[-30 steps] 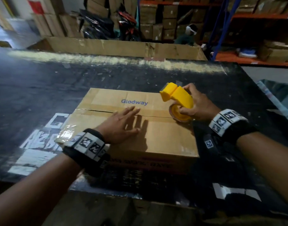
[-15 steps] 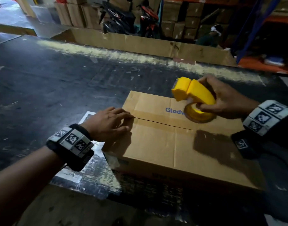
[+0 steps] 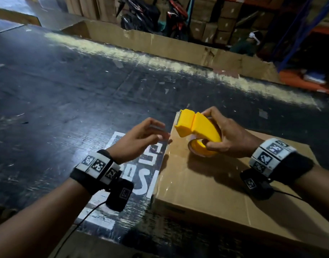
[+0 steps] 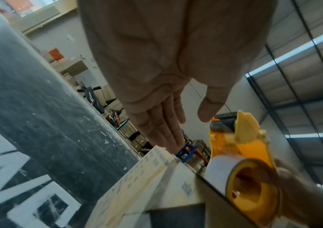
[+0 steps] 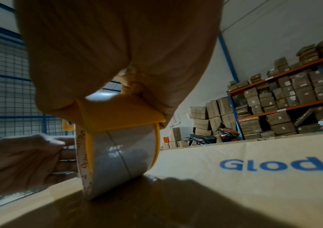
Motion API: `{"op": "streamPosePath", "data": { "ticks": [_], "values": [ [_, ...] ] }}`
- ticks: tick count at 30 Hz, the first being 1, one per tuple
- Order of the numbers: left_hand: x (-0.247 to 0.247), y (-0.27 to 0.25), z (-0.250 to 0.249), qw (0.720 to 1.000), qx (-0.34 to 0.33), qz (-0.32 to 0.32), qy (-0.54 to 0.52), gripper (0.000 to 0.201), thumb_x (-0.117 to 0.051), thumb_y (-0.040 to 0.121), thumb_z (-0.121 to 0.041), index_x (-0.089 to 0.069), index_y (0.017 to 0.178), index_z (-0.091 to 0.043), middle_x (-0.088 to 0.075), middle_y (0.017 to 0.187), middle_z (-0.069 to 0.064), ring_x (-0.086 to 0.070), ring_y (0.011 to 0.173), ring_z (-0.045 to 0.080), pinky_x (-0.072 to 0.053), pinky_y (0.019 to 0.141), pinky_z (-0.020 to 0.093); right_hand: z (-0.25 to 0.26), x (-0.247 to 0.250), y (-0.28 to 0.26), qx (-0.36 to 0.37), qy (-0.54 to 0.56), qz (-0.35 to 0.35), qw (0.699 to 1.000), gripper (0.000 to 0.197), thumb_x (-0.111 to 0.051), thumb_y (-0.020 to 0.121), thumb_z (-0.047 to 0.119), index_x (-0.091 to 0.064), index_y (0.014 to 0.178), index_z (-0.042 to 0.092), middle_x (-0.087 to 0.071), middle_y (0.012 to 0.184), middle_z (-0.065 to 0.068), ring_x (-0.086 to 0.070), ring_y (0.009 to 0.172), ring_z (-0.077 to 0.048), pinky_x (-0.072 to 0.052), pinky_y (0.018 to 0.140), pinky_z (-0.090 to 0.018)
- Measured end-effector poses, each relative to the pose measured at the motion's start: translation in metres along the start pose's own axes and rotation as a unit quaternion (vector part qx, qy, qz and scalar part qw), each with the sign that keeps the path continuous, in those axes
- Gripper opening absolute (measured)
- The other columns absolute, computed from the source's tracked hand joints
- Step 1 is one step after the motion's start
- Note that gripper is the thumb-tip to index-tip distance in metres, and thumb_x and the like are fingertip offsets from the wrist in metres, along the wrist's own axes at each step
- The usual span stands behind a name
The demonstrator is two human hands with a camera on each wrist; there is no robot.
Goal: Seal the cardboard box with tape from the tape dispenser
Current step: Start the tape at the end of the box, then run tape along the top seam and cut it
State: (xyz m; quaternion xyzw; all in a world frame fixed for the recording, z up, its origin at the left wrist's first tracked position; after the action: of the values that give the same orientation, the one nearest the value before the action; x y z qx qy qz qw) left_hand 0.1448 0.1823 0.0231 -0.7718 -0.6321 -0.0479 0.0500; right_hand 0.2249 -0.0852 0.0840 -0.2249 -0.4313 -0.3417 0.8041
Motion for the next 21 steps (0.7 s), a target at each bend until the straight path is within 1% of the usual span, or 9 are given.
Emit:
{"op": "streamPosePath", "data": {
  "ticks": [3, 5, 7, 10, 13, 15, 17, 18, 21],
  "values": [
    [-0.001, 0.014, -0.012, 0.990, 0.051, -0.026, -0.126, 0.031, -0.050, 0.100, -0.010, -0.050, 0.132, -0.006, -0.074, 0.113, 0.016, -0.074, 0.105, 0.029, -0.060, 0.088, 0.033, -0.001, -0.001, 0.001, -0.010, 0.004, 0.008, 1.000, 0.072, -0.081, 0.077, 0.023, -0.033, 0.131, 0.022, -0.049, 0.120, 0.007, -0.057, 0.108, -0.017, -0.052, 0.082, -0.026],
    [-0.008, 0.024, -0.019, 0.976, 0.078, -0.018, -0.203, 0.031, -0.052, 0.100, -0.011, -0.053, 0.131, -0.006, -0.073, 0.101, 0.015, -0.076, 0.086, 0.025, -0.061, 0.082, 0.032, -0.001, -0.001, 0.000, -0.007, 0.007, 0.009, 1.000, 0.072, -0.081, 0.076, 0.022, -0.033, 0.130, 0.025, -0.047, 0.125, 0.007, -0.054, 0.111, -0.016, -0.050, 0.084, -0.026],
    [-0.012, 0.031, -0.024, 0.964, 0.085, -0.017, -0.251, 0.035, -0.057, 0.096, -0.008, -0.054, 0.131, -0.004, -0.068, 0.096, 0.014, -0.073, 0.070, 0.016, -0.062, 0.074, 0.027, -0.003, -0.001, 0.000, 0.001, 0.006, 0.007, 1.000, 0.072, -0.081, 0.076, 0.022, -0.030, 0.127, 0.029, -0.047, 0.127, 0.005, -0.053, 0.113, -0.018, -0.051, 0.085, -0.027],
    [-0.013, 0.038, -0.026, 0.961, 0.088, -0.030, -0.262, 0.037, -0.062, 0.091, -0.001, -0.058, 0.128, -0.001, -0.069, 0.101, 0.017, -0.070, 0.071, 0.016, -0.062, 0.073, 0.024, -0.006, -0.003, 0.001, 0.007, 0.005, 0.005, 1.000, 0.073, -0.082, 0.076, 0.021, -0.028, 0.125, 0.031, -0.046, 0.127, 0.006, -0.052, 0.114, -0.017, -0.049, 0.082, -0.022],
    [-0.012, 0.039, -0.027, 0.964, 0.098, -0.054, -0.243, 0.031, -0.065, 0.087, 0.004, -0.064, 0.118, -0.004, -0.076, 0.090, 0.012, -0.074, 0.070, 0.016, -0.061, 0.069, 0.021, -0.008, -0.003, 0.002, 0.018, 0.005, 0.002, 1.000, 0.073, -0.082, 0.076, 0.020, -0.028, 0.125, 0.030, -0.046, 0.126, 0.006, -0.052, 0.115, -0.017, -0.048, 0.082, -0.020],
    [-0.009, 0.038, -0.028, 0.964, 0.102, -0.065, -0.239, 0.033, -0.069, 0.083, 0.002, -0.065, 0.115, -0.005, -0.075, 0.086, 0.012, -0.074, 0.069, 0.016, -0.059, 0.071, 0.022, -0.008, -0.003, 0.003, 0.030, 0.014, 0.004, 0.999, 0.075, -0.081, 0.077, 0.022, -0.028, 0.129, 0.031, -0.047, 0.128, 0.006, -0.054, 0.116, -0.018, -0.050, 0.084, -0.023],
    [-0.007, 0.037, -0.030, 0.964, 0.107, -0.078, -0.230, 0.046, -0.077, 0.072, -0.008, -0.064, 0.116, -0.006, -0.076, 0.086, 0.010, -0.073, 0.071, 0.016, -0.058, 0.075, 0.024, -0.006, -0.003, 0.003, 0.041, 0.024, 0.008, 0.999, 0.083, -0.079, 0.078, 0.033, -0.022, 0.139, 0.035, -0.047, 0.133, 0.005, -0.057, 0.114, -0.019, -0.053, 0.086, -0.029],
    [-0.007, 0.036, -0.029, 0.965, 0.109, -0.087, -0.220, 0.049, -0.078, 0.068, -0.011, -0.064, 0.116, -0.006, -0.077, 0.084, 0.008, -0.073, 0.070, 0.015, -0.058, 0.073, 0.024, -0.005, -0.004, 0.003, 0.045, 0.023, 0.012, 0.999, 0.086, -0.076, 0.078, 0.043, -0.019, 0.142, 0.039, -0.048, 0.134, 0.003, -0.060, 0.110, -0.019, -0.055, 0.085, -0.033],
    [-0.010, 0.032, -0.026, 0.969, 0.104, -0.116, -0.192, 0.040, -0.074, 0.078, -0.001, -0.062, 0.116, -0.004, -0.073, 0.067, 0.004, -0.068, 0.059, 0.012, -0.055, 0.062, 0.021, 0.001, -0.006, 0.002, 0.058, -0.005, 0.025, 0.998, 0.082, -0.059, 0.074, 0.074, -0.015, 0.140, 0.051, -0.049, 0.139, -0.004, -0.061, 0.102, -0.020, -0.058, 0.079, -0.038]
  ]
}}
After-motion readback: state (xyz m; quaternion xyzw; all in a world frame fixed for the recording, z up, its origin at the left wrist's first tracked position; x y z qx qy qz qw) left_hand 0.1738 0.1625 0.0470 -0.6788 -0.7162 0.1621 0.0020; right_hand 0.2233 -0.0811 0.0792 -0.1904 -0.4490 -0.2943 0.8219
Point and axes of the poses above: each hand's wrist, its own y-axis towards the middle knuckle, its own x-axis out of the back of the hand, z = x × y, the point moved 1 cm from there along y, towards the middle knuckle
